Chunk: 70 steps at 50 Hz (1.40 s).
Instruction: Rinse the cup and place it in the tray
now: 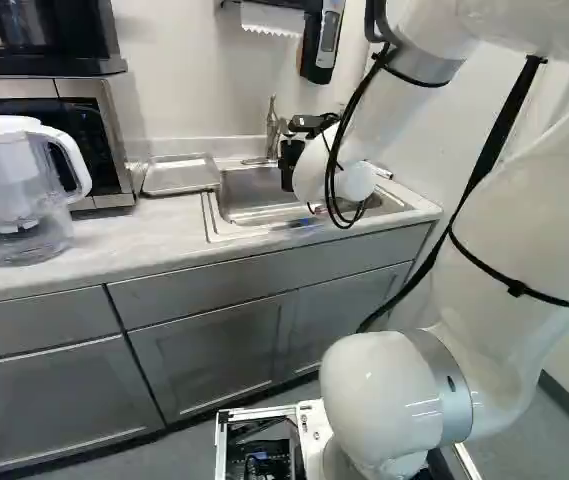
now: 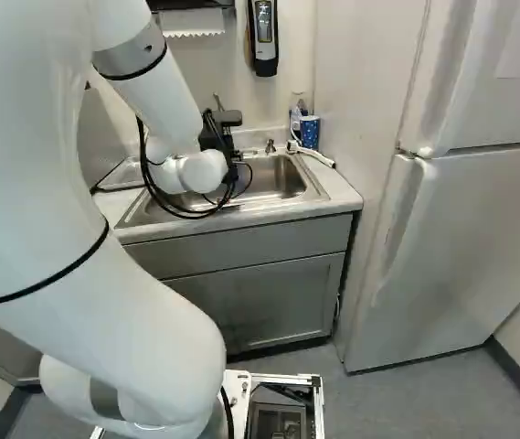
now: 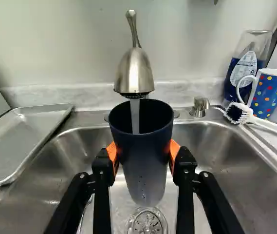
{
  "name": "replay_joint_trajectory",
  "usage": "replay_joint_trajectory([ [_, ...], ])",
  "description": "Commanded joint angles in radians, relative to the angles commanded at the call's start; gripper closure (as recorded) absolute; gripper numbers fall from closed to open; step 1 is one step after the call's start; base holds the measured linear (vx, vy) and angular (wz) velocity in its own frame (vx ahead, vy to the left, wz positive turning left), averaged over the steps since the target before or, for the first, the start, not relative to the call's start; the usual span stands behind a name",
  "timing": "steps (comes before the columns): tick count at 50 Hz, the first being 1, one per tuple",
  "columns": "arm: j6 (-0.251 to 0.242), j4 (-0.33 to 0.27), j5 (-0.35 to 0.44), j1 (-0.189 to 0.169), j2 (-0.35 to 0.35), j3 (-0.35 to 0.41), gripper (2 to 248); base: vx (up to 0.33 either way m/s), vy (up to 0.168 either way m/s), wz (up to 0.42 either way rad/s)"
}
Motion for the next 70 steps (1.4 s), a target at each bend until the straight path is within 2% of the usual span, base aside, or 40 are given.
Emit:
replay_joint_trajectory([
  [70, 0.0, 0.0, 0.0, 0.0, 0.0, 0.0, 129, 0.0, 0.0, 0.0],
])
